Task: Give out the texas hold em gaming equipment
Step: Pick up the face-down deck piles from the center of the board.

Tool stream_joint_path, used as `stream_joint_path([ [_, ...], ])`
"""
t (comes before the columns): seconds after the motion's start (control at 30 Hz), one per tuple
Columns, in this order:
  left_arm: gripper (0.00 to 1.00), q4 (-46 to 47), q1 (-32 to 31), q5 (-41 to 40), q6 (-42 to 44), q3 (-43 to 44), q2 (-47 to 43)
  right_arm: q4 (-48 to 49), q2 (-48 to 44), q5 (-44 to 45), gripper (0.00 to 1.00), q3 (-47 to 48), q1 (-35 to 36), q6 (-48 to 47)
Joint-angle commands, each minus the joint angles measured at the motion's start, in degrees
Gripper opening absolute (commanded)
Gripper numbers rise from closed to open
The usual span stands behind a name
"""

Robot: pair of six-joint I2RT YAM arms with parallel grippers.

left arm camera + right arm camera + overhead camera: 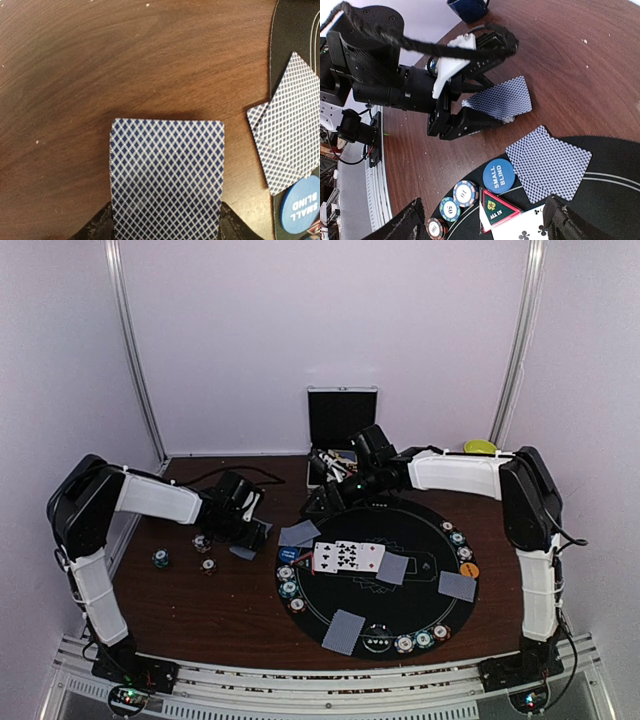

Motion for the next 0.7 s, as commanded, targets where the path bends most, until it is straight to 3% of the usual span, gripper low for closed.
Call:
stream_joint_path([
  [0.0, 0.62, -1.28, 0.19, -1.32, 1.16, -3.04, -2.56, -2.13, 3.15, 0.12, 0.83, 4.28, 0.72, -1.01],
  [0.2, 0.62, -0.27, -0.1, -1.21, 1.09, -4.27, -4.94, -1.61, 7.8, 0.17, 0.83, 9.37, 0.81, 0.9],
  [0.67, 0.63, 0.68, -4.36, -1.85, 0.92, -7.33, -12.24, 9.9, 11.28, -3.79, 0.78, 8.86, 0.8, 13.3],
])
